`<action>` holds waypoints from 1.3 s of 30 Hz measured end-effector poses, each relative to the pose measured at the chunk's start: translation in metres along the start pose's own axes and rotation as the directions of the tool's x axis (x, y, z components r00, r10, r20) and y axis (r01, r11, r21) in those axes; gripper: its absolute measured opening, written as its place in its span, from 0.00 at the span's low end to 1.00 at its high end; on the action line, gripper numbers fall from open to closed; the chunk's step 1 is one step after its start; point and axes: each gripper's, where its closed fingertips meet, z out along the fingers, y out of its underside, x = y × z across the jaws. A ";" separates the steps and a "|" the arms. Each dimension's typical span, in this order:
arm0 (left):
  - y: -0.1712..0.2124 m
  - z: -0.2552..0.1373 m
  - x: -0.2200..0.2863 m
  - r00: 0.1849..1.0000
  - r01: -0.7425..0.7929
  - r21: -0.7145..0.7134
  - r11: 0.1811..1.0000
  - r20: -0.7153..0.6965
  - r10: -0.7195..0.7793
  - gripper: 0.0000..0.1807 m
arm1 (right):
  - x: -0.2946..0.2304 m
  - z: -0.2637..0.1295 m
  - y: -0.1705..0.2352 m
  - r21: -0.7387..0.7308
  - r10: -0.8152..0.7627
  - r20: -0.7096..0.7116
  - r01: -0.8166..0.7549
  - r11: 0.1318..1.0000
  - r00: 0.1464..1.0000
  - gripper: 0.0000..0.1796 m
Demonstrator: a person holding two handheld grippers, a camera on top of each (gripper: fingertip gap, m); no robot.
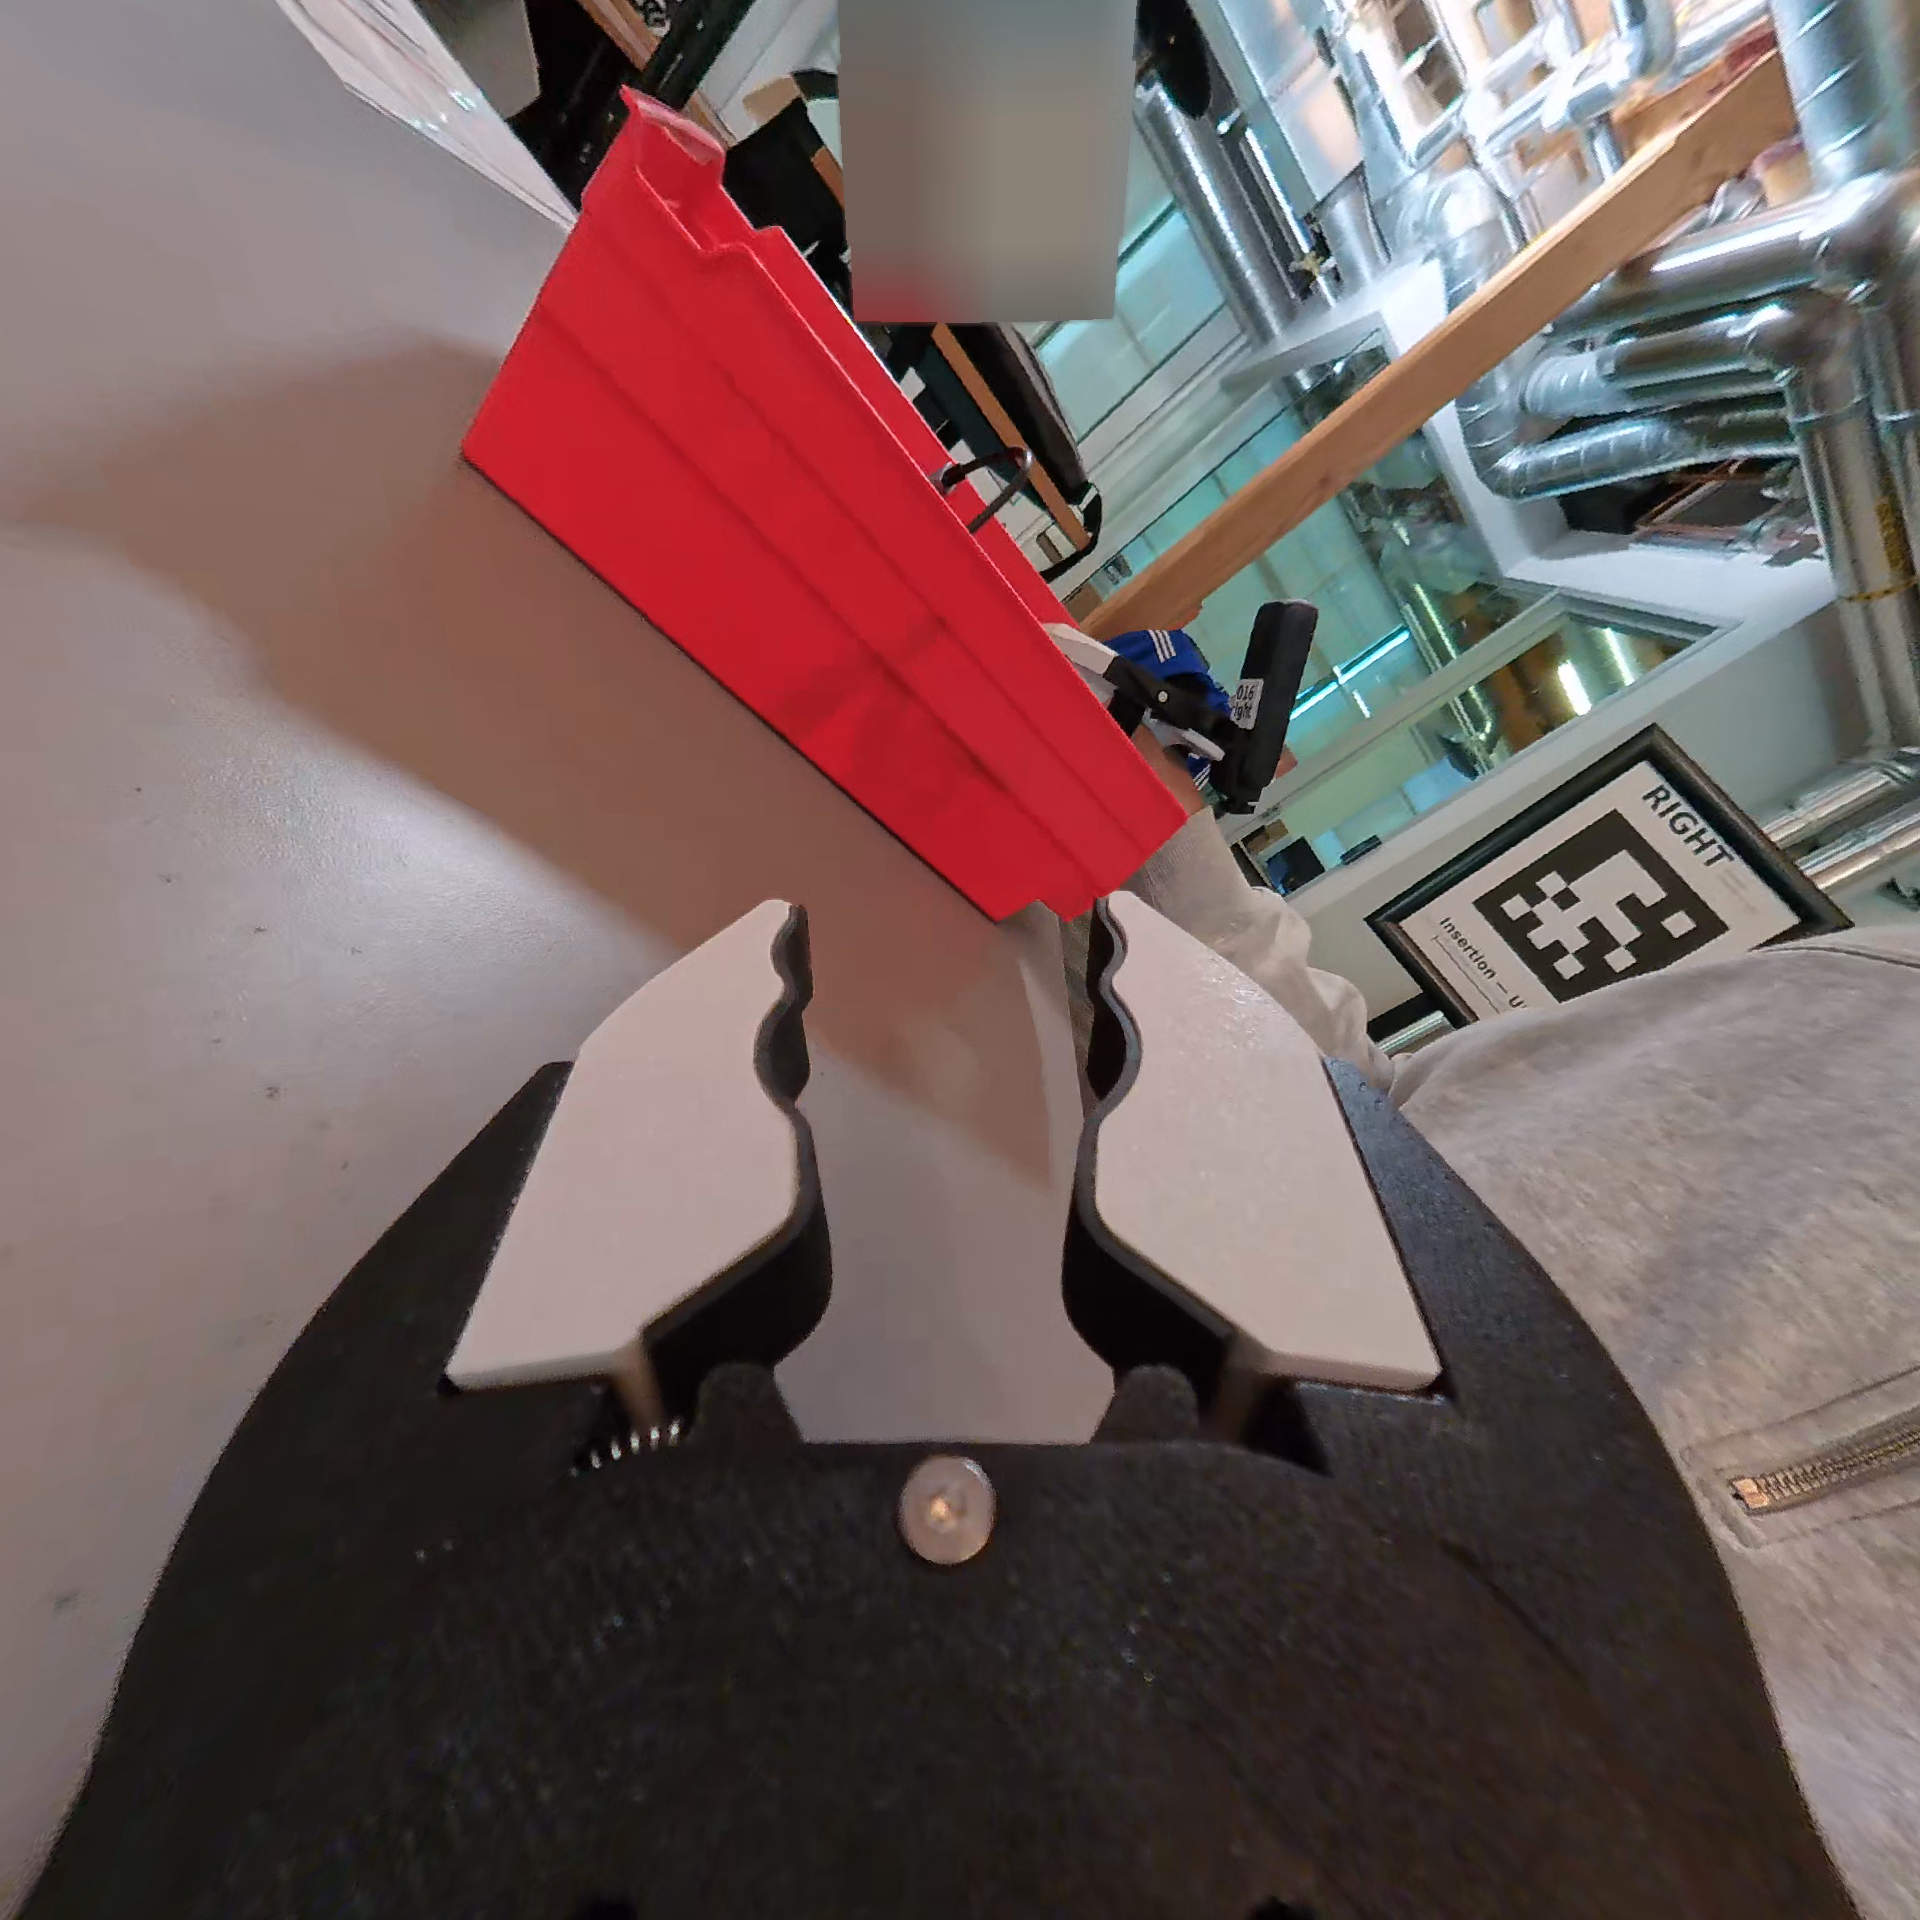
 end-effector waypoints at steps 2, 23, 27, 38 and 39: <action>0.000 0.000 0.000 1.000 0.002 0.001 1.000 -0.004 -0.002 0.29 | 0.011 -0.003 -0.001 0.011 0.022 -0.028 -0.022 1.000 0.999 0.05; -0.117 -0.094 0.086 0.779 -0.523 0.049 0.851 0.433 0.454 0.19 | -0.257 -0.097 -0.047 0.329 -0.125 0.708 -0.168 0.929 0.695 0.18; -0.175 -0.220 0.062 0.417 -0.612 -0.179 0.771 0.754 0.506 0.30 | -0.307 -0.086 0.018 0.040 0.038 0.864 -0.144 0.989 0.502 0.18; -0.116 -0.415 -0.142 -0.124 0.211 -0.779 0.590 0.578 0.807 0.26 | -0.317 -0.069 0.038 -0.109 0.149 0.876 -0.114 0.988 0.459 0.20; -0.116 -0.412 -0.146 -0.129 0.211 -0.802 0.559 0.544 0.829 0.09 | -0.318 -0.068 0.039 -0.119 0.161 0.874 -0.120 0.986 0.459 0.20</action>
